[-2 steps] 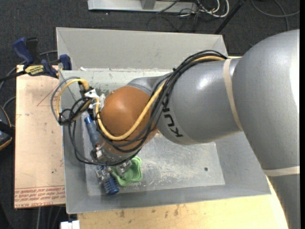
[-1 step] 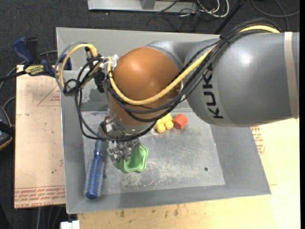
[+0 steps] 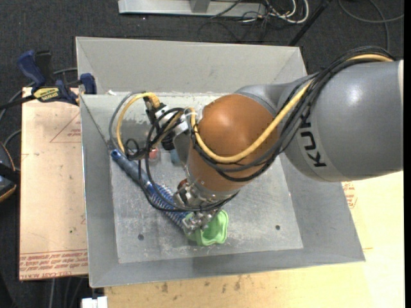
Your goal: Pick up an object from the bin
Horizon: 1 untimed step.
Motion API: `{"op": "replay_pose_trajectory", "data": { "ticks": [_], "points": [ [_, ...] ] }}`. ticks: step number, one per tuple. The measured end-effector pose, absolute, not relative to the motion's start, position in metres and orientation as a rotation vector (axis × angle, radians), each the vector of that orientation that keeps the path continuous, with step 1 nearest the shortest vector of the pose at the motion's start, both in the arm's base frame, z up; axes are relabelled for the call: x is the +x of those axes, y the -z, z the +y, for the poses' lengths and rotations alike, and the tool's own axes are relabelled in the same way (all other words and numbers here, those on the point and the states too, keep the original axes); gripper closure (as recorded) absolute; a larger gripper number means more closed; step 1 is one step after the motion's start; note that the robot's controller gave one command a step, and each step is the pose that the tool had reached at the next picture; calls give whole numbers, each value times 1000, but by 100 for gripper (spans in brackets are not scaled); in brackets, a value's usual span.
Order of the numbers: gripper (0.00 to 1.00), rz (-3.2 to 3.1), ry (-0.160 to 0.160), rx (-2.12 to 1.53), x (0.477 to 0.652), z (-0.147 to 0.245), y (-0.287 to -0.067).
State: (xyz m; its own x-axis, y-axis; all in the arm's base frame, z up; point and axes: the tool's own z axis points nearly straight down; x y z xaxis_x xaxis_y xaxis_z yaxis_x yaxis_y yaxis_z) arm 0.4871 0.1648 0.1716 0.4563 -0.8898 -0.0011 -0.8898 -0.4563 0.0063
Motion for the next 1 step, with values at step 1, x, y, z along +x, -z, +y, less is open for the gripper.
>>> {"op": "replay_pose_trajectory", "data": {
  "ticks": [1],
  "points": [
    [100, -1719, 5, 2631, 482, 161, -178]
  ]
}}
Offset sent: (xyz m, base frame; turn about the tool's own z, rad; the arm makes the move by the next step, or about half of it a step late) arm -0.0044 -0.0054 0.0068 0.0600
